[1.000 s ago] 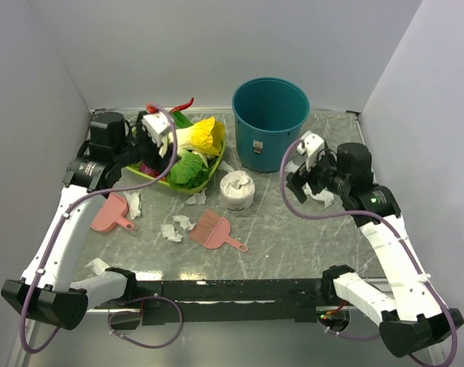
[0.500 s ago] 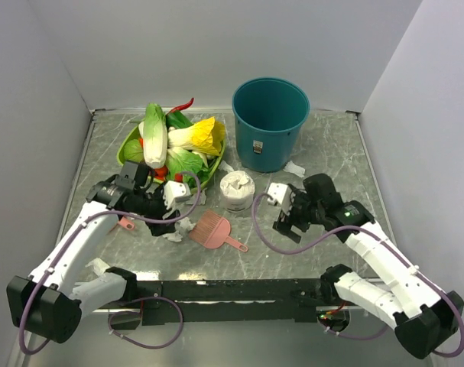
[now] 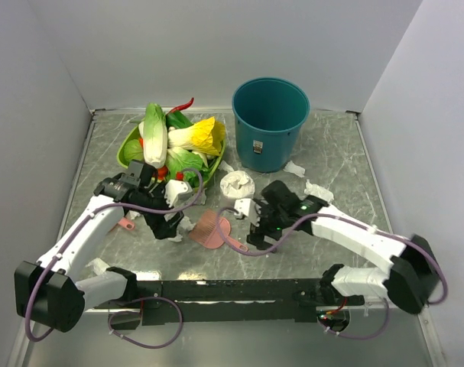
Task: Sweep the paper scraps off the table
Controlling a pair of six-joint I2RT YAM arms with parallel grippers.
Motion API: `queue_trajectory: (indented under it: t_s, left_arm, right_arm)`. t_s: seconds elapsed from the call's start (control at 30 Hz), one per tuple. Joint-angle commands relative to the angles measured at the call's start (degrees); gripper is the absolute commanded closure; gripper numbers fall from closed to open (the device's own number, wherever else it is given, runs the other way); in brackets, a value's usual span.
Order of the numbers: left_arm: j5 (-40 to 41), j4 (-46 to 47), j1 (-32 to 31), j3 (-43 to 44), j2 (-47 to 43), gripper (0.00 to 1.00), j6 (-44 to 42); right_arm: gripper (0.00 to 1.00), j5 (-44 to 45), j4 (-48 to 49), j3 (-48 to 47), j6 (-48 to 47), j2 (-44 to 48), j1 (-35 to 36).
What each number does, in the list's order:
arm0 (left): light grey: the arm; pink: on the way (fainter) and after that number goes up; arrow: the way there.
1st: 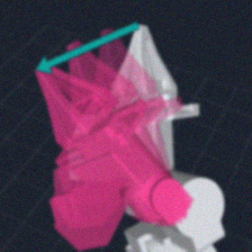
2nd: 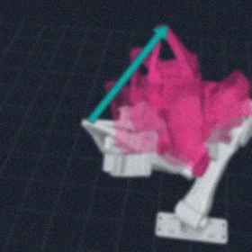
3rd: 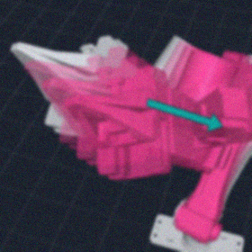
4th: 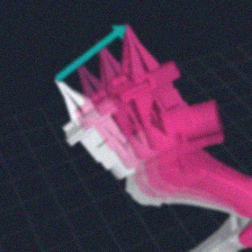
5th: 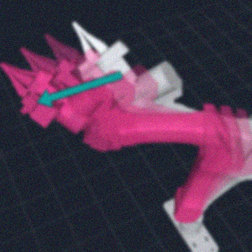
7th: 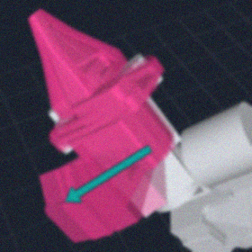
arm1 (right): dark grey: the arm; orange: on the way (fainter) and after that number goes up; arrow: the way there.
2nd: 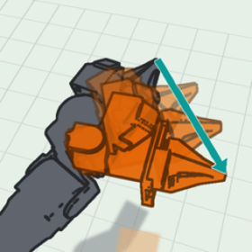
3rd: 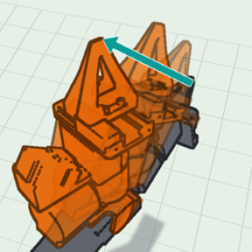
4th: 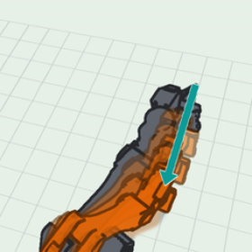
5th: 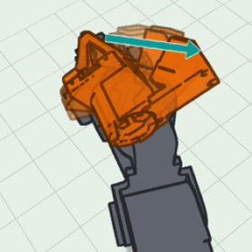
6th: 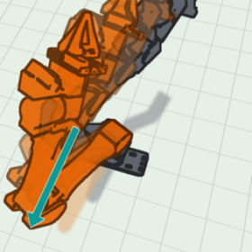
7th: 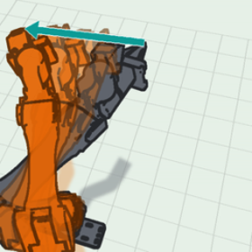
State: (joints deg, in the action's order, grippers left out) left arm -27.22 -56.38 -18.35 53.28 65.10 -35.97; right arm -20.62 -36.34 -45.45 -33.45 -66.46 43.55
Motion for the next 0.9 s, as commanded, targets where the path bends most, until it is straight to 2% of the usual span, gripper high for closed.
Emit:
queue_trajectory:
  t_s: [0.0,0.1,0.2,0.43,0.6,0.87]
  left_arm:
    - [-0.2,3.2,0.1,1.3,-2.3,0.04,8.4]
    - [4.2,5.9,0.2,0.7,-3.8,0.03,11.6]
    - [4.8,6.0,1.2,1.2,-4.5,0.03,12.7]
    - [7.4,5.4,5.3,3.5,-6.8,0.04,14.8]
    - [11.0,5.8,6.1,5.0,-8.8,0.03,15.8]
    - [10.5,4.6,7.3,5.4,-10.3,0.04,16.1]
  right_arm:
    - [0.07,-1.1,6.4,-3.8,8.5,-7.4,4.2]
    - [0.04,-2.4,9.6,-4.3,11.8,-11.4,6.2]
    - [0.06,-0.6,12.2,-5.3,14.8,-14.7,8.0]
    - [0.19,4.5,15.2,-7.8,22.5,-22.0,12.6]
    - [0.21,11.5,15.9,-8.1,29.8,-24.6,13.0]
    - [0.29,10.9,14.9,-8.3,29.9,-27.4,13.3]
